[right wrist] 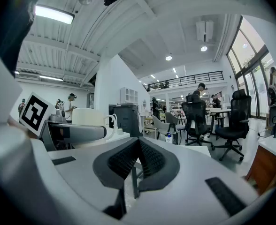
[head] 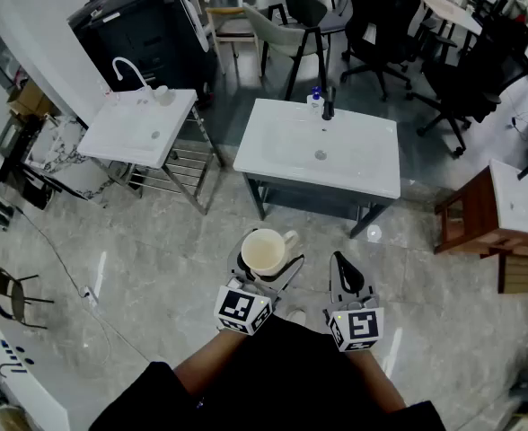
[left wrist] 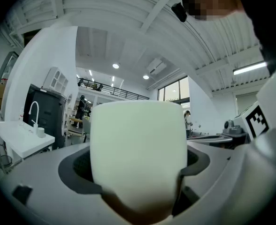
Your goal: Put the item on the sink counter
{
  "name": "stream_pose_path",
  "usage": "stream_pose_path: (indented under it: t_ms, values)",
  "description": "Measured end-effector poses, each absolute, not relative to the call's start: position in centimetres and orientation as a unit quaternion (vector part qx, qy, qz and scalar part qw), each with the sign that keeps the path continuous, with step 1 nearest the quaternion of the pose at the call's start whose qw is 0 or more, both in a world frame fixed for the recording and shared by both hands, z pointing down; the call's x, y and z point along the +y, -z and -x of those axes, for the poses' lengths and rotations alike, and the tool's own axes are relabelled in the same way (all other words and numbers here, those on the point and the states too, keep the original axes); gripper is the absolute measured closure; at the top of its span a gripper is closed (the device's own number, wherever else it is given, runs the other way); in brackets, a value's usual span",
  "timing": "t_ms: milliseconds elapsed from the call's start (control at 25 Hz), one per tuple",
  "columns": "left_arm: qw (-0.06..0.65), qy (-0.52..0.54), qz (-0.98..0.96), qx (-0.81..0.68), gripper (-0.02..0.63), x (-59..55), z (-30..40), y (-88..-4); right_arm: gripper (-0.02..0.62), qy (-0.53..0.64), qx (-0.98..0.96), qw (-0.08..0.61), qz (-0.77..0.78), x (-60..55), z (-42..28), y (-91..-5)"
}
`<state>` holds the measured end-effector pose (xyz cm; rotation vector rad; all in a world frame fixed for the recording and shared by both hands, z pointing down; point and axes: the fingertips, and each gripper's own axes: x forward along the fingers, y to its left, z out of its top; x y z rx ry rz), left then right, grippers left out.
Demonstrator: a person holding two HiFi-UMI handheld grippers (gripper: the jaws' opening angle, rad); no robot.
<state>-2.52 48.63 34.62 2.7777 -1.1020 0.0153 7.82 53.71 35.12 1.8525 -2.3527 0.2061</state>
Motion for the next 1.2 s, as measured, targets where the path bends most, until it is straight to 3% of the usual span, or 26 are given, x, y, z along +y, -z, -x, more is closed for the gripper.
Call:
stream_pose_path:
  t_ms: [640,1200]
  values:
    - [0.082,-0.016,-0.921,-0.382,0.146,46.4,2.7,-37.0,0.563,-0.092,-0.787,-0.001,-0.611,53.2,-9.7,-36.9]
    - [0.098,-0.022,-0.925,-0.365,0.146,30.7,1.5,-38.4,0.563,-0.096,-0.786,0.042,-0.610,39.0,-10.1,-36.9]
